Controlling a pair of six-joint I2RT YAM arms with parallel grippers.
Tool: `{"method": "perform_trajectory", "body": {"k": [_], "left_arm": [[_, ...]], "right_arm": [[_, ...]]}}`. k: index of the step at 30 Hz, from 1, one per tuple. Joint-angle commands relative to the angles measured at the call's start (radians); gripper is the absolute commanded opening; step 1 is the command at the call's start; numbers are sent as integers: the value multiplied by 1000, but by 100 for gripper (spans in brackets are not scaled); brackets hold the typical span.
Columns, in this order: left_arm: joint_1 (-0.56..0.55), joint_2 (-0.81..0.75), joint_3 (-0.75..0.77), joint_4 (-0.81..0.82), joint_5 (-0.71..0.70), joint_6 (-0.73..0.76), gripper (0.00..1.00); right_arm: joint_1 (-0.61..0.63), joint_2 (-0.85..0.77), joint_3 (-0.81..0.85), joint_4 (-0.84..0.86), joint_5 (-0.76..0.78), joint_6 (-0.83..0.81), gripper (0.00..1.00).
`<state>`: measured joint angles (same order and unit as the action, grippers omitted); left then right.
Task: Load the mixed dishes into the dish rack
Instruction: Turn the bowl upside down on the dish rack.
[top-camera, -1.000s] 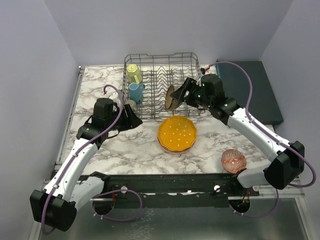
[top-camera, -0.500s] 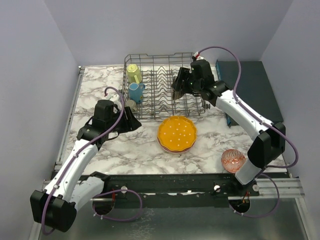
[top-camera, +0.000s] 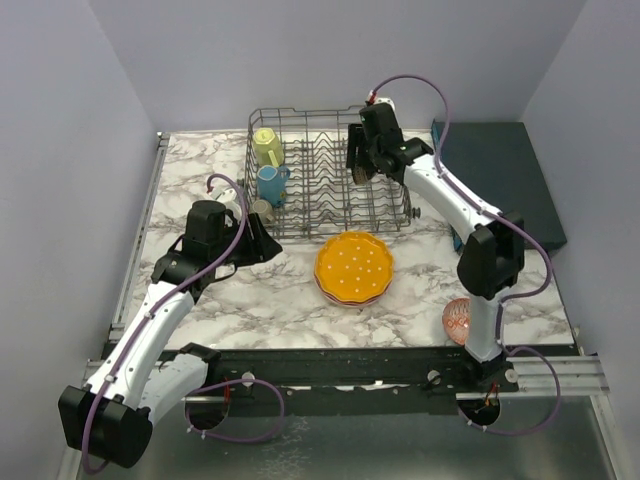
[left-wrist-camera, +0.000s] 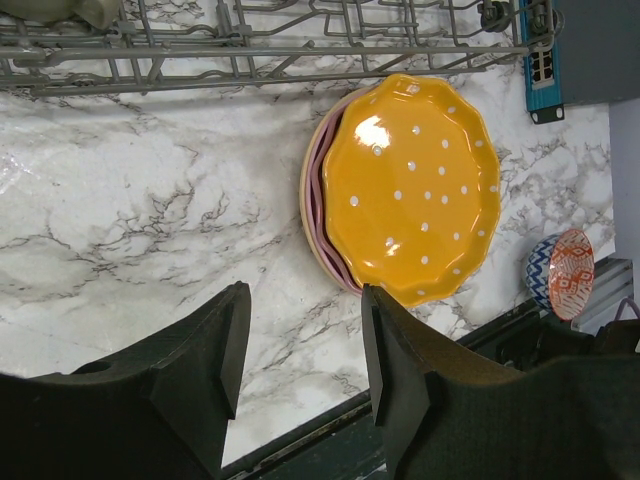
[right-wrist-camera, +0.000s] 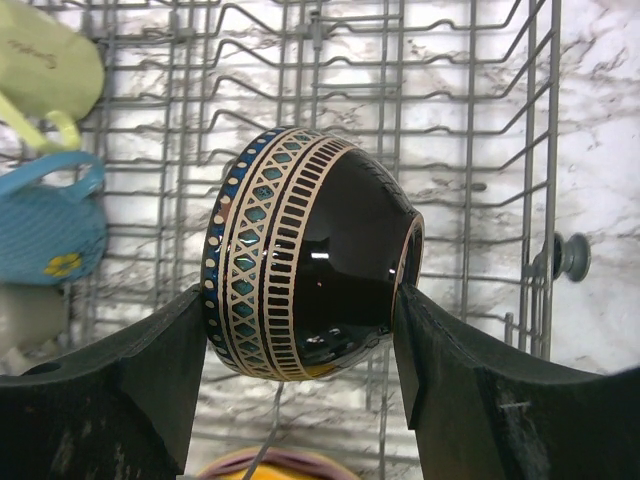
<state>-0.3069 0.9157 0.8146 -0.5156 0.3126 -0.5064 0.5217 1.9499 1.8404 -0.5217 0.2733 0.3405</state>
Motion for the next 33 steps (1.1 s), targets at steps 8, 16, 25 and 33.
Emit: {"method": "perform_trajectory", "body": {"k": [8, 16, 25, 33], "left_arm": [[6, -20, -9, -7, -15, 23, 53], [6, -23, -9, -9, -21, 25, 53], [6, -24, -6, -8, -21, 26, 53], [6, -27, -6, -8, -21, 26, 53]], "right_arm": [[-5, 213, 284, -75, 222, -182, 35], [-7, 328, 385, -49, 291, -294, 34], [-7, 397, 399, 62, 340, -440, 33], [-5, 447, 411, 135, 376, -539, 33]]}}
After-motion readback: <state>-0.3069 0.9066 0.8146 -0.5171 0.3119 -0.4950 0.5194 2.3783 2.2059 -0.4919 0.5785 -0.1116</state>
